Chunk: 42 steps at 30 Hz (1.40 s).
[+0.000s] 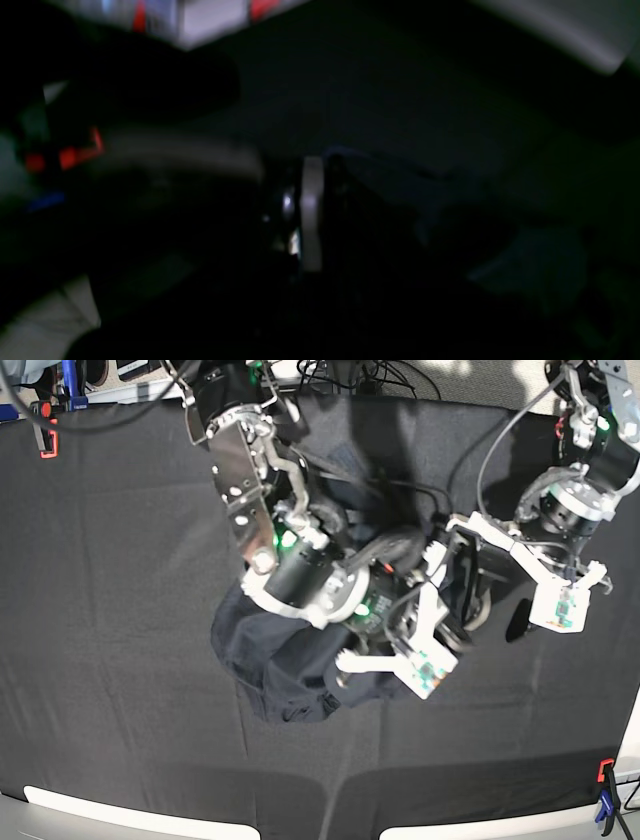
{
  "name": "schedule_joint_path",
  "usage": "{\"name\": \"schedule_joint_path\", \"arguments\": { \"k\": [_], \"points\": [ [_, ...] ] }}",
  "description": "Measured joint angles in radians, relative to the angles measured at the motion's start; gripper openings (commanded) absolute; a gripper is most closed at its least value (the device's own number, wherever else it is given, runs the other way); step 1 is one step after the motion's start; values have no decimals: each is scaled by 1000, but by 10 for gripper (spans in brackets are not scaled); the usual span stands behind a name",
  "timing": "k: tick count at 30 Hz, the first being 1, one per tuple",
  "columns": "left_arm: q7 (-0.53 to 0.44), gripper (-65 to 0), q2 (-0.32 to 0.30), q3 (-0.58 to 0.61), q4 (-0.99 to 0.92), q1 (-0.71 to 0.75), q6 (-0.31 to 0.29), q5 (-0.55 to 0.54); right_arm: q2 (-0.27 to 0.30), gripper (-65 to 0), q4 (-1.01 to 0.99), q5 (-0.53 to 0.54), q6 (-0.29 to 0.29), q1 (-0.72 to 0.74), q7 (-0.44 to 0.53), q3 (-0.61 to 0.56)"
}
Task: Layout the t-shirt on the table in an organized manner, then fold the t-shirt properly
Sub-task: 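Grasp the navy t-shirt edge with the right gripper, then lift and pull the grasped shirt edge away from the pile with the right gripper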
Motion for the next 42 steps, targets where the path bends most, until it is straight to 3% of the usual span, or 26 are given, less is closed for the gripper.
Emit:
{"name": "schedule_joint_path", "arguments": {
  "k": [3,8,11,13,18,24,29,35,39,42],
  "points": [
    [4,-358,0,0,0,0,-3,0,60,-650,0,49,96,-28,-21,0],
    [8,-358,0,7,0,1,-19,-8,102,-650,1,201,131,-76,-89,0],
    [8,-358,0,5,0,1,-18,-7,97,-409,1,225,135,-73,-126,-19],
    [8,-358,0,5,0,1,-18,-3,98,-324,1,227,135,-77,-127,-38],
    [8,-358,0,5,0,1,-18,-4,111,-322,1,187,136,-84,-129,-53],
    [-3,-358,0,1,0,-1,-1,-3,235,-323,74,188,158,-90,-141,-27],
    [-3,-358,0,0,0,-2,-1,2,266,-323,111,193,158,-89,-84,168],
    [-3,-358,0,0,0,-2,-1,2,260,-323,112,153,156,-87,23,565],
    [-3,-358,0,0,0,-2,-1,0,255,-323,79,155,69,-84,68,802],
    [-3,-358,0,0,0,-2,-1,0,255,-323,-19,151,50,-76,66,911]
  ]
}}
